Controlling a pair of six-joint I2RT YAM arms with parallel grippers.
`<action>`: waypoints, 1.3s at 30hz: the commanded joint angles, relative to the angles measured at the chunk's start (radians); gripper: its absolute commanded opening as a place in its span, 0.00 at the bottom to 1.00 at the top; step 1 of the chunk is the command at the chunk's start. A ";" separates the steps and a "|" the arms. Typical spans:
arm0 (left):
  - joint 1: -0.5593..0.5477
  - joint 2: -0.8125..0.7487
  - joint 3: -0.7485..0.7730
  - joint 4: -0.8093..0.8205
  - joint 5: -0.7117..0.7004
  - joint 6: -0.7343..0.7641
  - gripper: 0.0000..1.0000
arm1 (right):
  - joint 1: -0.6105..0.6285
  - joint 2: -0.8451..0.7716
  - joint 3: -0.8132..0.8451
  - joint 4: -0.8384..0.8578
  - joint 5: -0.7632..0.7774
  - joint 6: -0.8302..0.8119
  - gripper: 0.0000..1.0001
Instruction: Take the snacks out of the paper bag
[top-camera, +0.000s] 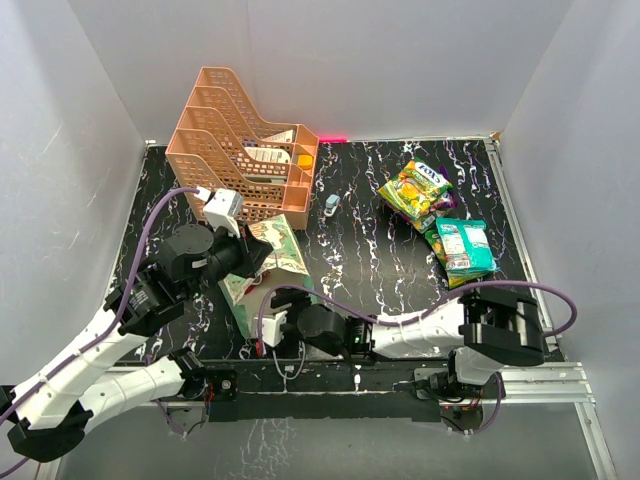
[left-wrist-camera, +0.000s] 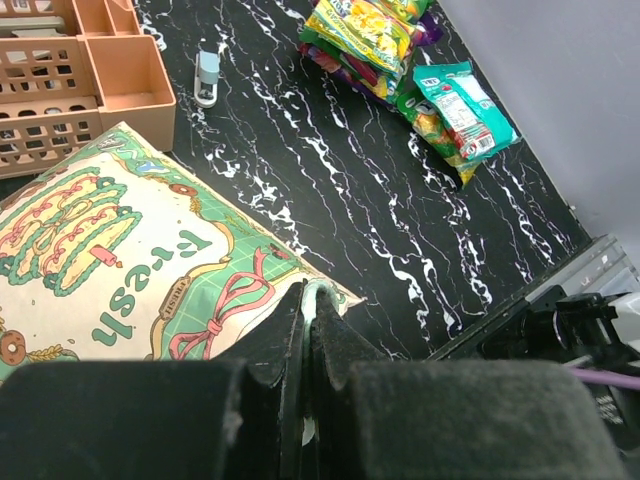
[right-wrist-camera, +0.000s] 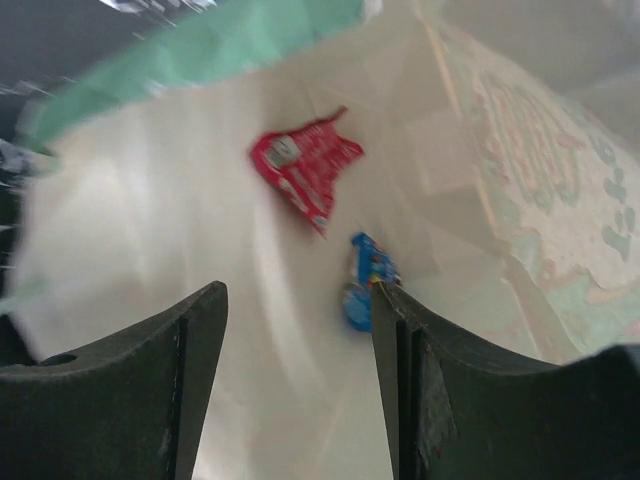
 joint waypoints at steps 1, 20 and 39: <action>0.003 -0.021 0.041 0.022 0.042 0.018 0.00 | -0.061 0.040 -0.003 0.226 0.127 -0.174 0.62; 0.003 -0.055 0.041 0.025 0.106 0.048 0.00 | -0.230 0.405 0.140 0.473 0.136 -0.279 0.73; 0.004 -0.037 0.041 0.013 0.097 0.025 0.00 | -0.388 0.567 0.269 0.484 0.153 -0.265 0.68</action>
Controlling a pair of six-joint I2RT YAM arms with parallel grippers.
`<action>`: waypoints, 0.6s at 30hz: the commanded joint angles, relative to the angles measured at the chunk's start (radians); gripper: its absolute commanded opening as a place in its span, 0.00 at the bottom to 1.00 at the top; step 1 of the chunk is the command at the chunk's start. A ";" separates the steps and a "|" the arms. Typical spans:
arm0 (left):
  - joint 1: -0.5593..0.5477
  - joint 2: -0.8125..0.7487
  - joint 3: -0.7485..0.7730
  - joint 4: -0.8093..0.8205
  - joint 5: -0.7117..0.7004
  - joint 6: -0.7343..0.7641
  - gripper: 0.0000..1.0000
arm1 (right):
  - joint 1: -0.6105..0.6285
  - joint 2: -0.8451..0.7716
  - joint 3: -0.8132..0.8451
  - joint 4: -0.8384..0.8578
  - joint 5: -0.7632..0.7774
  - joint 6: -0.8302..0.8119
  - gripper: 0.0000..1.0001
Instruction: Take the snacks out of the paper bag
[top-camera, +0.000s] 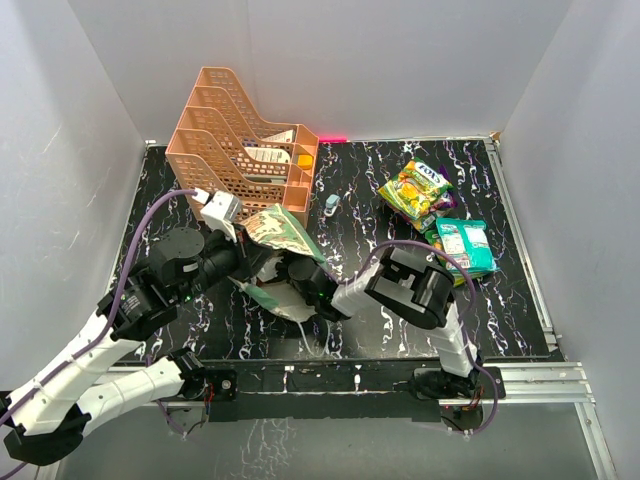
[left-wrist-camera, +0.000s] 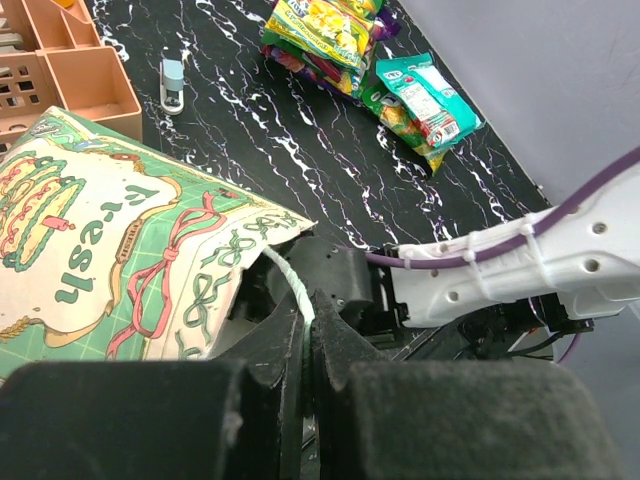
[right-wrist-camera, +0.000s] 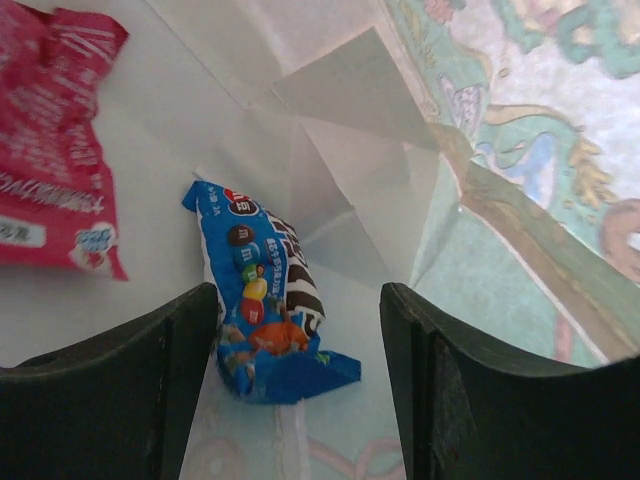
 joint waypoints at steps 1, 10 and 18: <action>0.003 -0.001 0.036 0.009 0.004 -0.005 0.00 | -0.046 0.056 0.078 0.014 0.050 0.017 0.67; 0.003 0.001 0.030 -0.003 -0.028 0.000 0.00 | -0.044 -0.007 0.066 -0.122 0.052 0.098 0.35; 0.003 0.009 0.020 -0.012 -0.091 -0.022 0.00 | 0.019 -0.155 0.009 -0.246 0.019 0.236 0.16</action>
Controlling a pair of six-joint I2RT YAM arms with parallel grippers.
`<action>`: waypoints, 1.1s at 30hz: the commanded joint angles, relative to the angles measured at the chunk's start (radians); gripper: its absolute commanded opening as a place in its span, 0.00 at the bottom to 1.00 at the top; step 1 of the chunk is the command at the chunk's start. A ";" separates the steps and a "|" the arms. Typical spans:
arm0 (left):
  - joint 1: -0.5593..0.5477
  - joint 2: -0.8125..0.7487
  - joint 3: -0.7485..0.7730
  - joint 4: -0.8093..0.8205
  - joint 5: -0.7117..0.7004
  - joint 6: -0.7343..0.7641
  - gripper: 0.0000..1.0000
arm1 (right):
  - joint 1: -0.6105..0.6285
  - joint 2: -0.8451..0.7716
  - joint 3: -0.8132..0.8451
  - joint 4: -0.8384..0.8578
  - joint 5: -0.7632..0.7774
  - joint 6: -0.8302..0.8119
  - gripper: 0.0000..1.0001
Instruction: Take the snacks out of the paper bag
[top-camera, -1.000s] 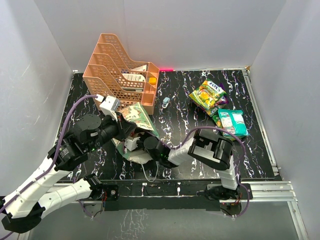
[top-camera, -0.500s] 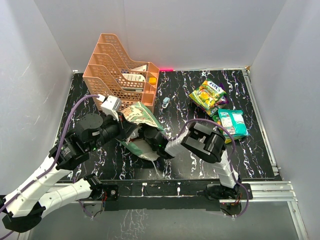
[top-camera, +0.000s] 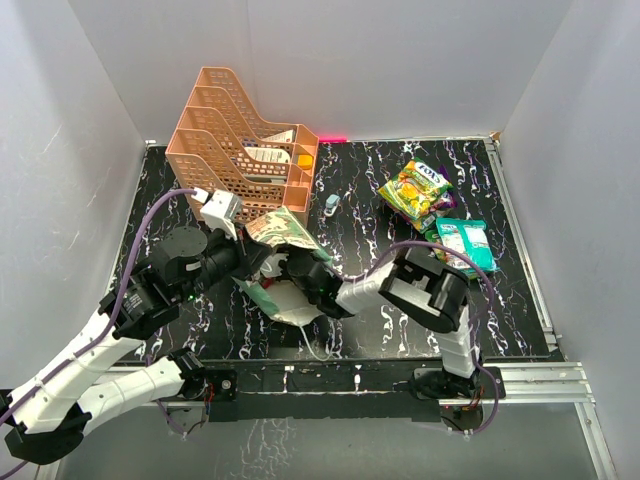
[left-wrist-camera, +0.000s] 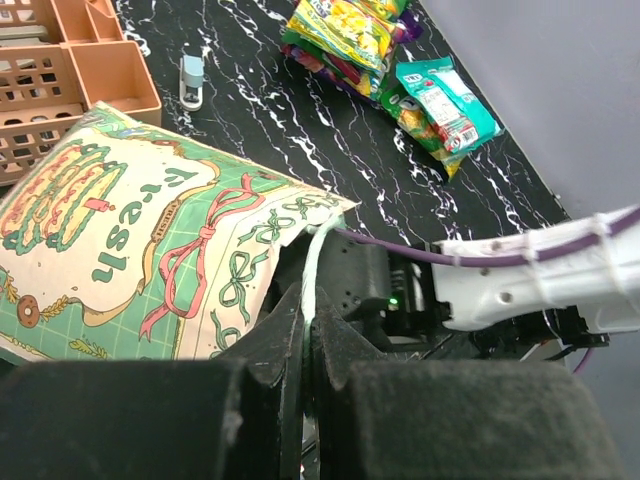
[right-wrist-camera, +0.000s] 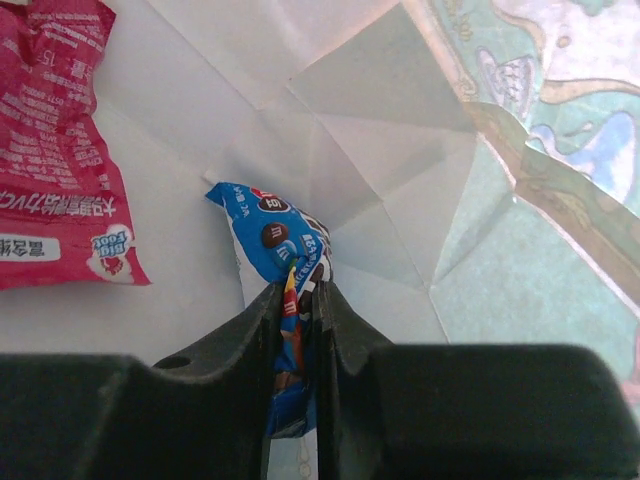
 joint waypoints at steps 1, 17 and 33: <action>0.003 -0.002 0.019 -0.006 -0.055 -0.017 0.00 | 0.050 -0.140 -0.028 -0.062 -0.005 0.130 0.16; 0.003 0.012 -0.006 0.022 -0.055 -0.037 0.00 | 0.197 -0.611 -0.247 -0.355 -0.113 0.625 0.08; 0.003 0.003 -0.013 -0.033 -0.119 -0.035 0.00 | 0.197 -0.844 -0.222 -0.627 -0.053 0.696 0.07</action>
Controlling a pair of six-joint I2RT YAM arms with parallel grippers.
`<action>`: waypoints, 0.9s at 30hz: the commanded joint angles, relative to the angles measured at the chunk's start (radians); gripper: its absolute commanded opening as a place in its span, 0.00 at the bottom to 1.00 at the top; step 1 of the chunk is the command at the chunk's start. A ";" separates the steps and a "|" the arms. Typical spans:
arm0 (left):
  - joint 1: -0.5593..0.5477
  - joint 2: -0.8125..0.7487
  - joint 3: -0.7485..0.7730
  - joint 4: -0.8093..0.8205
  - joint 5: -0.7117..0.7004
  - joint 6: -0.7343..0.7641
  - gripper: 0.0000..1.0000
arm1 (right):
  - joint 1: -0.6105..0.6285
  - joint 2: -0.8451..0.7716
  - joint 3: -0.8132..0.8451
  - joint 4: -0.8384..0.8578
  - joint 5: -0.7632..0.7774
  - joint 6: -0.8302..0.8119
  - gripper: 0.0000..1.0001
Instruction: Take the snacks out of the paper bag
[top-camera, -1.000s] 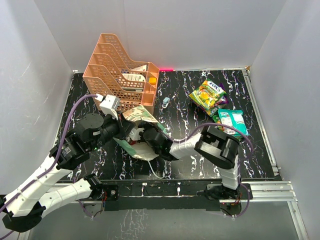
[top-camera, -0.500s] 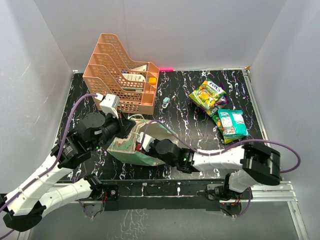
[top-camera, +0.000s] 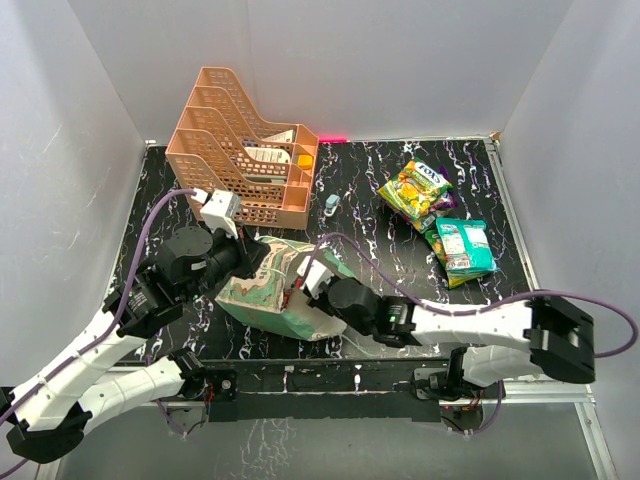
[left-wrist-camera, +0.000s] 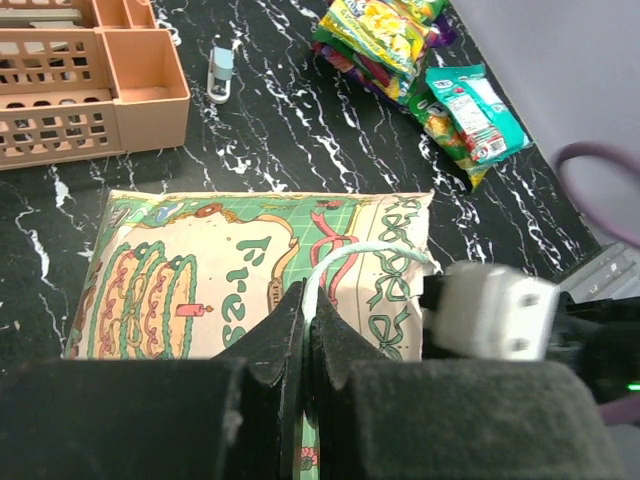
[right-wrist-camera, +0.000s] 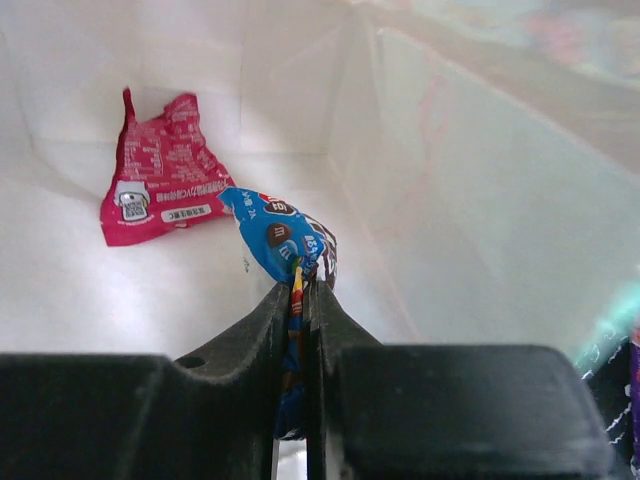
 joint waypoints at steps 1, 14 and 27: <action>0.003 -0.003 0.002 -0.043 -0.063 0.001 0.00 | -0.001 -0.151 0.072 -0.128 -0.020 0.051 0.07; 0.003 0.040 0.003 -0.078 -0.140 0.013 0.00 | 0.000 -0.464 0.238 -0.496 0.062 0.136 0.07; 0.003 0.055 0.026 -0.157 -0.289 -0.044 0.00 | 0.000 -0.528 0.325 -0.385 0.333 -0.030 0.07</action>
